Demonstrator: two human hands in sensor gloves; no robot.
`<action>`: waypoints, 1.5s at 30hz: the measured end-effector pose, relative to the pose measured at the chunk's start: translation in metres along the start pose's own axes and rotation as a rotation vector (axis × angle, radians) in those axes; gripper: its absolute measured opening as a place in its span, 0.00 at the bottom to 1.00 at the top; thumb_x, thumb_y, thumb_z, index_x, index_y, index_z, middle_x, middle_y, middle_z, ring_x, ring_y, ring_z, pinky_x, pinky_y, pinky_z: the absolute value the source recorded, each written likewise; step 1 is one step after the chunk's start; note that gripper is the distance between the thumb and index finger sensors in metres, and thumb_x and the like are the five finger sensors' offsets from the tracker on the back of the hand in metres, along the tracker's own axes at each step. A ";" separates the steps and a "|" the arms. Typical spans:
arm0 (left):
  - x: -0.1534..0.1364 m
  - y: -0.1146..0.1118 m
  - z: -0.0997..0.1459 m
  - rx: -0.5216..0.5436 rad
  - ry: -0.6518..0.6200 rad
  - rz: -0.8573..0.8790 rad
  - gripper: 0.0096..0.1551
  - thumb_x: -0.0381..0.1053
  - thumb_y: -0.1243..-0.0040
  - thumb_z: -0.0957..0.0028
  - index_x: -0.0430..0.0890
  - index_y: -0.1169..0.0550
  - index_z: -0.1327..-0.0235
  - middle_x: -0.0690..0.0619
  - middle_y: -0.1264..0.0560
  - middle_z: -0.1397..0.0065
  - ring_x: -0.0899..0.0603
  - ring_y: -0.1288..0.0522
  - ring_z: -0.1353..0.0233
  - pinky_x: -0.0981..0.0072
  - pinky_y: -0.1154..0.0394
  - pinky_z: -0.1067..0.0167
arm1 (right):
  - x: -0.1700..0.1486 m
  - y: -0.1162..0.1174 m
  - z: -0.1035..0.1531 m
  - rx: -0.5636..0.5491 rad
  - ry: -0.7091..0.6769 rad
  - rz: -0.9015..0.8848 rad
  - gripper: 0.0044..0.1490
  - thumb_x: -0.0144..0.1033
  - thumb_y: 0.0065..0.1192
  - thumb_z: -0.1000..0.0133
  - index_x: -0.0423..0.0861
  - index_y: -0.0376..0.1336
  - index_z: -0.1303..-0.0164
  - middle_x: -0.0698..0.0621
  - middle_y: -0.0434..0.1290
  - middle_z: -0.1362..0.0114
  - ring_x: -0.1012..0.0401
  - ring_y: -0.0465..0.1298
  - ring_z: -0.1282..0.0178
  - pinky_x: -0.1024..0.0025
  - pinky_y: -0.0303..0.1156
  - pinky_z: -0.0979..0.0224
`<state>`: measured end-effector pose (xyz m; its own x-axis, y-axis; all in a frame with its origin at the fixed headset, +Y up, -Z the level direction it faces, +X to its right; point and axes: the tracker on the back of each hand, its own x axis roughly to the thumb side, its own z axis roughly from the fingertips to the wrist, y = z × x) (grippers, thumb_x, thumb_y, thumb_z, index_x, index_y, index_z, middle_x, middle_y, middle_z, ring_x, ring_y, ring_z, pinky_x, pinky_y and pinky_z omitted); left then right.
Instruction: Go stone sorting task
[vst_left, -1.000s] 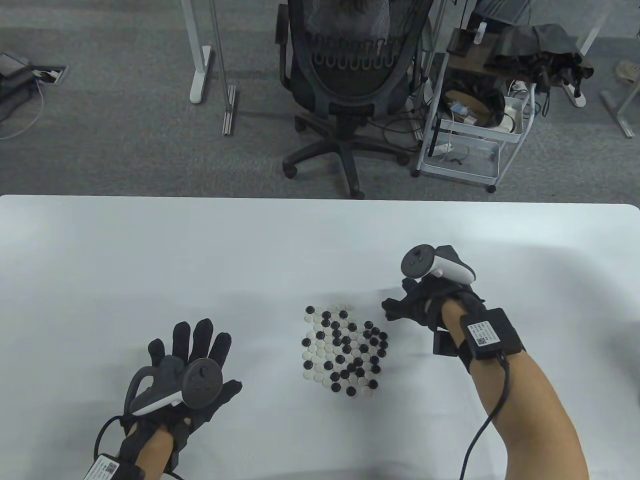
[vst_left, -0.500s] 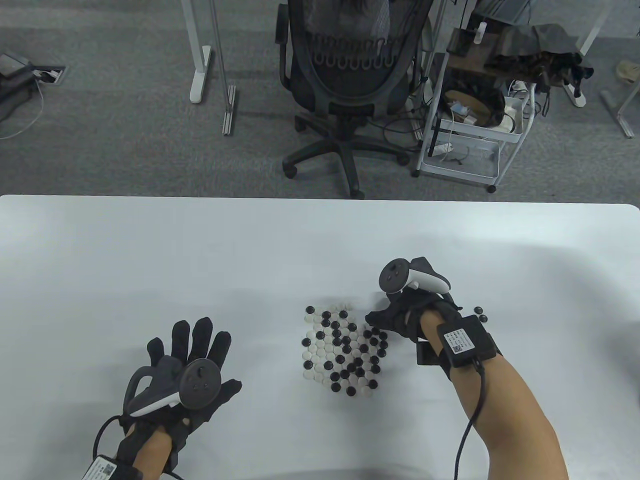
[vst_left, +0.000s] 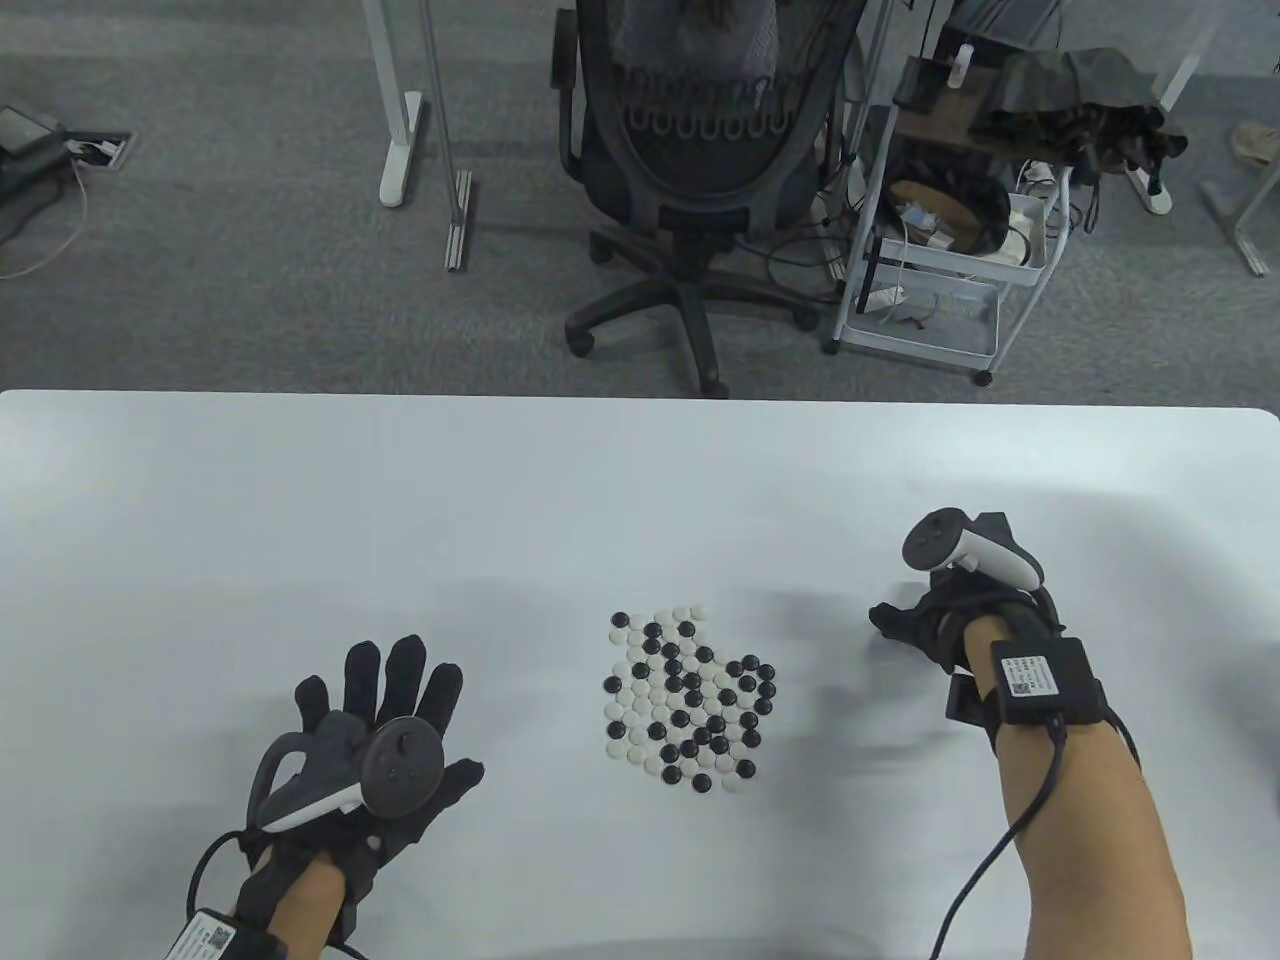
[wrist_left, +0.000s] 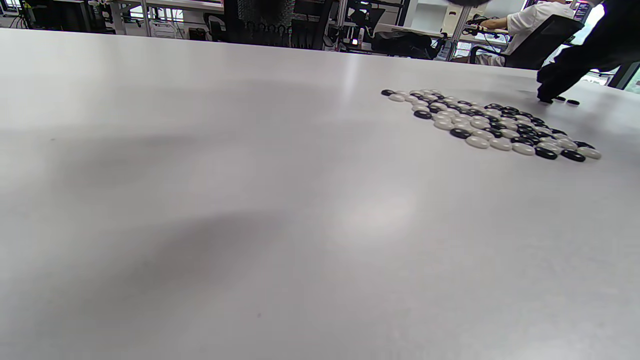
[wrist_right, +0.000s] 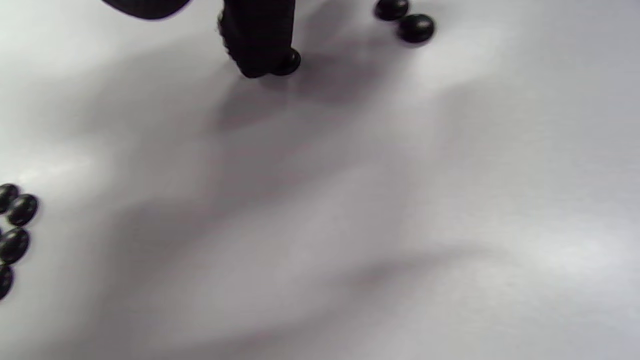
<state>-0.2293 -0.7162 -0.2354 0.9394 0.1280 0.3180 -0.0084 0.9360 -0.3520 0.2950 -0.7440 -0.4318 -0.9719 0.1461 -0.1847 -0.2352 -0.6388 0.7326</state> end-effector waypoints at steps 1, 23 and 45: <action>0.000 -0.001 -0.001 -0.004 0.001 -0.002 0.49 0.66 0.68 0.34 0.41 0.64 0.13 0.28 0.76 0.16 0.19 0.78 0.25 0.11 0.73 0.41 | -0.007 -0.001 0.001 -0.004 0.015 -0.009 0.42 0.59 0.40 0.42 0.50 0.59 0.20 0.34 0.28 0.16 0.32 0.22 0.25 0.18 0.25 0.35; 0.001 -0.002 -0.004 -0.026 0.004 -0.009 0.49 0.66 0.68 0.34 0.41 0.64 0.13 0.28 0.76 0.16 0.19 0.78 0.25 0.11 0.73 0.41 | 0.046 0.000 0.019 -0.010 -0.209 0.000 0.43 0.59 0.40 0.42 0.49 0.60 0.20 0.34 0.28 0.16 0.32 0.22 0.25 0.18 0.26 0.35; 0.001 -0.001 0.000 -0.005 -0.001 -0.003 0.49 0.66 0.68 0.34 0.41 0.64 0.13 0.28 0.76 0.16 0.19 0.78 0.25 0.11 0.74 0.41 | 0.109 0.037 -0.003 0.088 -0.278 0.137 0.43 0.59 0.39 0.42 0.51 0.53 0.17 0.34 0.25 0.17 0.32 0.20 0.26 0.18 0.25 0.36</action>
<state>-0.2283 -0.7169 -0.2351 0.9392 0.1250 0.3198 -0.0036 0.9348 -0.3551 0.1803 -0.7536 -0.4268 -0.9574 0.2720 0.0968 -0.0904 -0.6007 0.7943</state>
